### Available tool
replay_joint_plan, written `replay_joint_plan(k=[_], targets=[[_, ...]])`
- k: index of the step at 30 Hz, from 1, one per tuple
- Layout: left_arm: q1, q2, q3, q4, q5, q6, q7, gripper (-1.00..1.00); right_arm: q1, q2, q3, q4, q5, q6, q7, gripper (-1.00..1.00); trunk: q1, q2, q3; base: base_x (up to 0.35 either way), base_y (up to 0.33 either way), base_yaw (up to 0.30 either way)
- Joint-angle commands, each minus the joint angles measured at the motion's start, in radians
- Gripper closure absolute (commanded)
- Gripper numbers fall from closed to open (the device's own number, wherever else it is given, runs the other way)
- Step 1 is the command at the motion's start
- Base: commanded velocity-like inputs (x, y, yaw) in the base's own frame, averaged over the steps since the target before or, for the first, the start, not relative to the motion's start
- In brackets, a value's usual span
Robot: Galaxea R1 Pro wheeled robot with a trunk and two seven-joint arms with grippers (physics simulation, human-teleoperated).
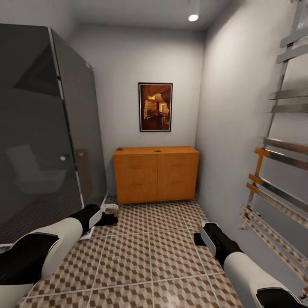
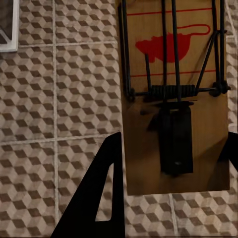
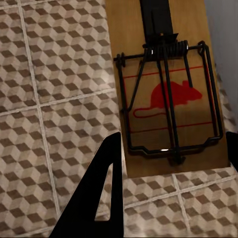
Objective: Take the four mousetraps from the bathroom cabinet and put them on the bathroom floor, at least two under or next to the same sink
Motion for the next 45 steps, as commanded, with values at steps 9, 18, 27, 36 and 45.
replay_joint_plan(k=[9, 18, 27, 36, 45], targets=[[0.104, 0.022, -0.009, -0.001, 0.072, -0.089, 0.001, 1.0, -0.001, 0.008, 0.007, 0.026, 0.046, -0.001, -0.005, 1.0, -0.001, -0.001, -0.001, -0.074, 0.0, 0.211], [0.251, 0.086, -0.009, -0.001, 0.196, -0.144, 0.001, 1.0, -0.001, 0.013, 0.018, 0.127, 0.052, -0.053, -0.004, 1.0, -0.001, -0.001, -0.001, -0.001, 0.0, 0.269], [0.382, 0.093, -0.009, 0.0, 0.281, -0.277, 0.001, 1.0, -0.001, 0.039, 0.02, 0.259, 0.117, -0.145, -0.004, 1.0, -0.001, -0.001, -0.001, 0.0, 0.0, 0.272], [0.45, 0.083, -0.007, 0.014, 0.41, -0.288, 0.002, 1.0, -0.001, 0.106, 0.02, 0.433, 0.266, -0.301, 0.027, 1.0, -0.001, -0.001, -0.001, 0.0, 0.0, 0.17], [0.477, 0.086, -0.009, 0.014, 0.506, -0.321, -0.003, 1.0, -0.001, 0.115, 0.019, 0.458, 0.296, -0.32, 0.101, 1.0, -0.001, -0.001, -0.001, 0.0, 0.0, 0.084]])
